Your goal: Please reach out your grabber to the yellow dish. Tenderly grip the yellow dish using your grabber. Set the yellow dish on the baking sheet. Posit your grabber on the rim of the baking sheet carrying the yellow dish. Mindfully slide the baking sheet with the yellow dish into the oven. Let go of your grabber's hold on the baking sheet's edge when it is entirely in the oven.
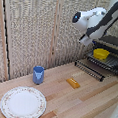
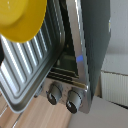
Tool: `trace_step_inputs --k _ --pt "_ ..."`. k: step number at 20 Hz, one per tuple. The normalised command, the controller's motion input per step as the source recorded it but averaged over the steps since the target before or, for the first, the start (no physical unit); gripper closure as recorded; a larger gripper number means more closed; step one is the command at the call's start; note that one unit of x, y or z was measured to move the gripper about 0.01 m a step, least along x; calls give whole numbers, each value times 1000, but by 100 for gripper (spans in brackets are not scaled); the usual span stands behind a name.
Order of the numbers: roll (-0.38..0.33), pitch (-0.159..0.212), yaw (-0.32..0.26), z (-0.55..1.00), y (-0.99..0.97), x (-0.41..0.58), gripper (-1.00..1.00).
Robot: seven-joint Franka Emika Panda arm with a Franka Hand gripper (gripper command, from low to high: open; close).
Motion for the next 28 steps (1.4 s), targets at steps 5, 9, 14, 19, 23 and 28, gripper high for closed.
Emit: trace_step_inputs --k 5,9,14,19,23,28 --pt "-275 155 177 -453 201 47 -100" --pt "-279 137 162 -503 266 115 -100" --pt "-279 81 146 -442 249 105 -100" --pt "-231 -40 111 -213 20 -4 -100" --pt "-163 -71 72 -146 -167 -80 -100" --pt "-70 -42 62 -188 -325 -26 -100"
